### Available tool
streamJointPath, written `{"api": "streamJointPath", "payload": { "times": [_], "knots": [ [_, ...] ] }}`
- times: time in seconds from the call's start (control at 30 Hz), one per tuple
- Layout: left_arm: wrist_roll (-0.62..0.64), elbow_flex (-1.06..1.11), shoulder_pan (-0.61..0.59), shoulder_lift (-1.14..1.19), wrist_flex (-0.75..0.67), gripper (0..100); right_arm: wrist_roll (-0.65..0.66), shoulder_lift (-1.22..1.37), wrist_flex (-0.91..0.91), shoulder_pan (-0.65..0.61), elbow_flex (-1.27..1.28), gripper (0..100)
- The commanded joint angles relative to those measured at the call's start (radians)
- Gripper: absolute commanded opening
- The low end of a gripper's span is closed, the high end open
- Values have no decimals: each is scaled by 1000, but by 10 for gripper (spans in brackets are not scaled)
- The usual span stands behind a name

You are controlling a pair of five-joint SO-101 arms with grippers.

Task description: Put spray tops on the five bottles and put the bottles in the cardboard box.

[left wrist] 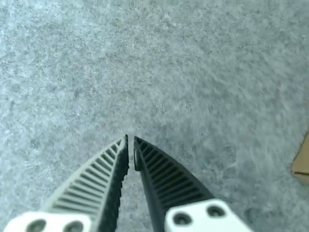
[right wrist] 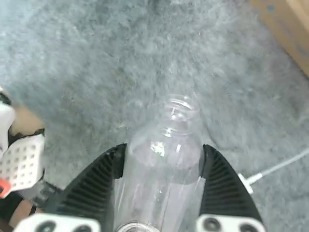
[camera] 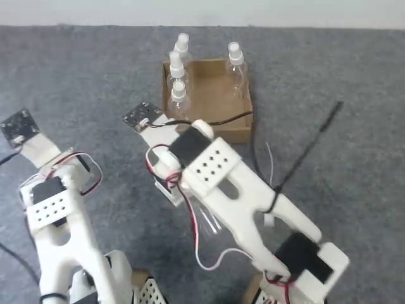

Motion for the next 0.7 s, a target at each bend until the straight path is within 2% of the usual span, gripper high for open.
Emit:
{"api": "streamJointPath", "payload": {
  "times": [0.0, 0.27, 0.53, 0.67],
  "knots": [
    [0, -7, -3, -40, -34, 13, 8, -127, 61, -4, -52, 105],
    [-2, -4, 2, -40, -34, 13, 8, -289, 85, 13, -51, 105],
    [-2, -4, 5, -40, -34, 13, 12, -423, 77, 193, -51, 104],
    [-5, -2, 49, -40, -29, 13, 9, -484, 76, 318, -49, 104]
  ]
}}
